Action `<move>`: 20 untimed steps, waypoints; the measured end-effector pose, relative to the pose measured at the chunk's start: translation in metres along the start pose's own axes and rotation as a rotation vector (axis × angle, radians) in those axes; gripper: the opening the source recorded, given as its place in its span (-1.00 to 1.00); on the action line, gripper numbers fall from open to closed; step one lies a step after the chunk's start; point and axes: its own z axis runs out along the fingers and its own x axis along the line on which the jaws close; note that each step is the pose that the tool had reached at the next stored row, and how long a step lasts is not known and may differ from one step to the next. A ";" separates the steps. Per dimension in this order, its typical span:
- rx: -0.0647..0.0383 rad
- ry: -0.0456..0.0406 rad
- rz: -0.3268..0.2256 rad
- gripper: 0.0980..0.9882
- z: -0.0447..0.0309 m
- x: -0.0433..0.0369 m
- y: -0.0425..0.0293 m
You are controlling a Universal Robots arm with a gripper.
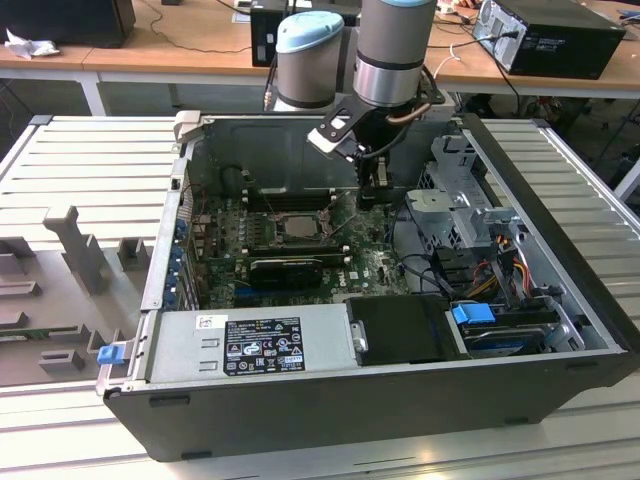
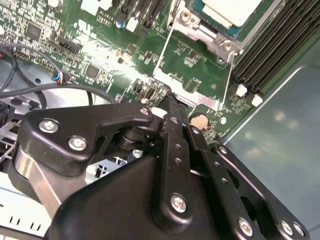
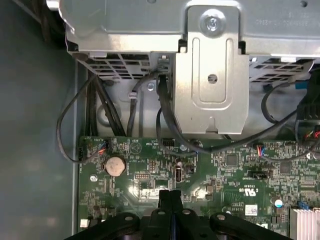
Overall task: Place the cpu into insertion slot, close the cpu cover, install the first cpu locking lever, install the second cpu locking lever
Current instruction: 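Close the cpu cover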
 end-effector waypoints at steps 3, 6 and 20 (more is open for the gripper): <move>0.000 0.0001 0.000 -0.98 -0.0001 0.0001 -0.0044; 0.000 0.0001 0.000 -0.98 -0.0002 0.0001 -0.0082; 0.000 0.0001 0.000 -0.98 -0.0012 0.0006 -0.0477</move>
